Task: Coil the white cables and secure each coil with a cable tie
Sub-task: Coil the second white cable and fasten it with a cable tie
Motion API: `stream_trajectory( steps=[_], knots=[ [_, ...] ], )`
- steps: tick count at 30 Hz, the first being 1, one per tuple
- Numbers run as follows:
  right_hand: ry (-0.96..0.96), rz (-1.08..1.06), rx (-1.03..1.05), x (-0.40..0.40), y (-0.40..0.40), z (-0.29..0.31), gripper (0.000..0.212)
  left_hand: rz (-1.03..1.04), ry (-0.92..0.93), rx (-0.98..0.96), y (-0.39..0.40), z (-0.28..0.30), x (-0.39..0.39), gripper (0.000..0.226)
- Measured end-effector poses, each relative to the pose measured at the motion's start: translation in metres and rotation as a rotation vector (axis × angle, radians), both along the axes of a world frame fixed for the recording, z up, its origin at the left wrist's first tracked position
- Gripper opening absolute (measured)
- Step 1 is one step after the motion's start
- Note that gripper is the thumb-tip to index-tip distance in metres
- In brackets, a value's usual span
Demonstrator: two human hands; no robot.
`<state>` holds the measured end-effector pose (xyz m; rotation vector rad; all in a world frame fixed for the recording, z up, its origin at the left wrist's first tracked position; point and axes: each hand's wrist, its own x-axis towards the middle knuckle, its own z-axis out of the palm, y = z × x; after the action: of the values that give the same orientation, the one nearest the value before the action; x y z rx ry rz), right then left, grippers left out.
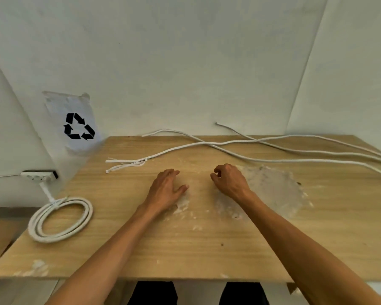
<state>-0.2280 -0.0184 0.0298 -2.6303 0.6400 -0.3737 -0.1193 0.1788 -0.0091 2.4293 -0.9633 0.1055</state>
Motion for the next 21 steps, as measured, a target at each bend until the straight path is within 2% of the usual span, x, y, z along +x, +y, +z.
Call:
stream_trajectory(
  steps=[6, 12, 21],
  knots=[
    [0.046, -0.072, -0.066, -0.004, -0.059, 0.001, 0.042, 0.020, -0.051, 0.048, -0.059, -0.011, 0.035, 0.067],
    [0.086, -0.070, -0.057, 0.005, -0.079, -0.008, 0.039, 0.134, -0.111, 0.099, -0.106, -0.006, 0.092, 0.065],
    [0.131, -0.058, -0.133, 0.015, -0.087, -0.010, 0.034, 0.193, -0.125, 0.088, -0.140, -0.005, 0.141, 0.047]
  ],
)
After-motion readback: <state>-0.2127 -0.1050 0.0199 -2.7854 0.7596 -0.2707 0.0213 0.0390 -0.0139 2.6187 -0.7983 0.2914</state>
